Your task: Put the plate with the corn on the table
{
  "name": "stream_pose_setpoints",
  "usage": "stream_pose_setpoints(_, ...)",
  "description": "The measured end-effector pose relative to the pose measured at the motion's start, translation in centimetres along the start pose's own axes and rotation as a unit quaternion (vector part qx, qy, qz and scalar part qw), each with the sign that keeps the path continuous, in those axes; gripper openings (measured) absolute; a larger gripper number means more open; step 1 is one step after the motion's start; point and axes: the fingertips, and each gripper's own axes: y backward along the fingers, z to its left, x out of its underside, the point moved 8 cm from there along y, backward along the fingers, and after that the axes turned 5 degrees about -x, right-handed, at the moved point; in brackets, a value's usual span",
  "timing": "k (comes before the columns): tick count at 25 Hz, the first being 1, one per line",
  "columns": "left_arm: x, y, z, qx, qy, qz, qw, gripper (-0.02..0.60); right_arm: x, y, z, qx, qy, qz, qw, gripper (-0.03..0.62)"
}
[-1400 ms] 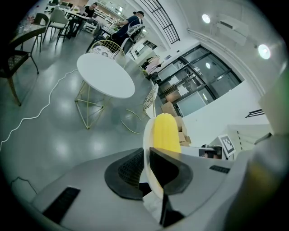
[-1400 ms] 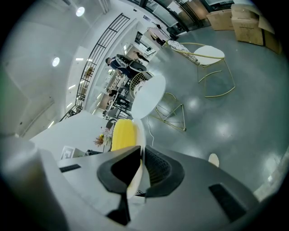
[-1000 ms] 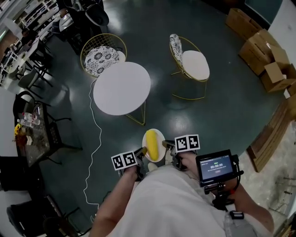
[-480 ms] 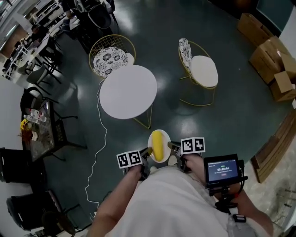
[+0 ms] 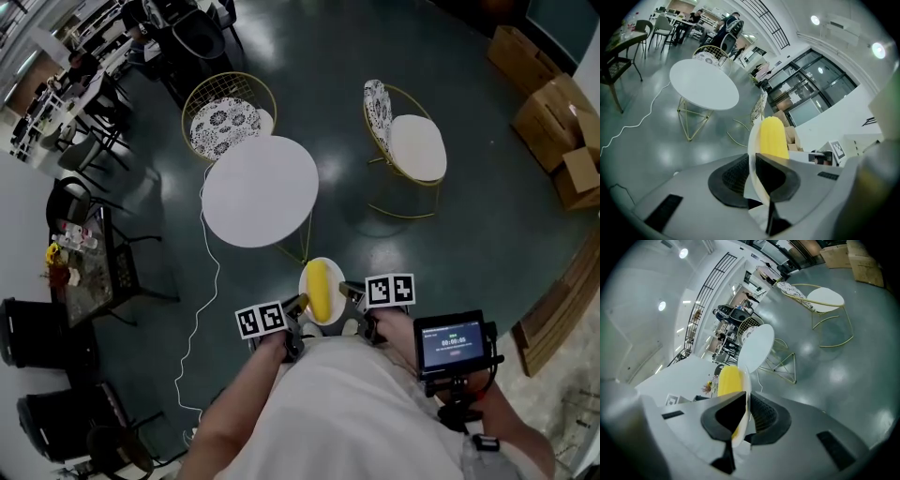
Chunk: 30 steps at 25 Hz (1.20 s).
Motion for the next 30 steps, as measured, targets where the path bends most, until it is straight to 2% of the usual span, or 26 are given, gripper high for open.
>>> stream_pose_setpoints(10,-2.5,-1.1,1.8,0.000,0.008,0.003,1.0000,0.046,-1.9,-2.6,-0.3,0.003,-0.003,0.005,1.000,0.037)
stream_pose_setpoints(30,-14.5,-6.7,2.2,0.038,-0.034,0.052,0.9974,0.046,-11.1,-6.5,-0.5,0.045,-0.034,-0.050,0.997,0.037)
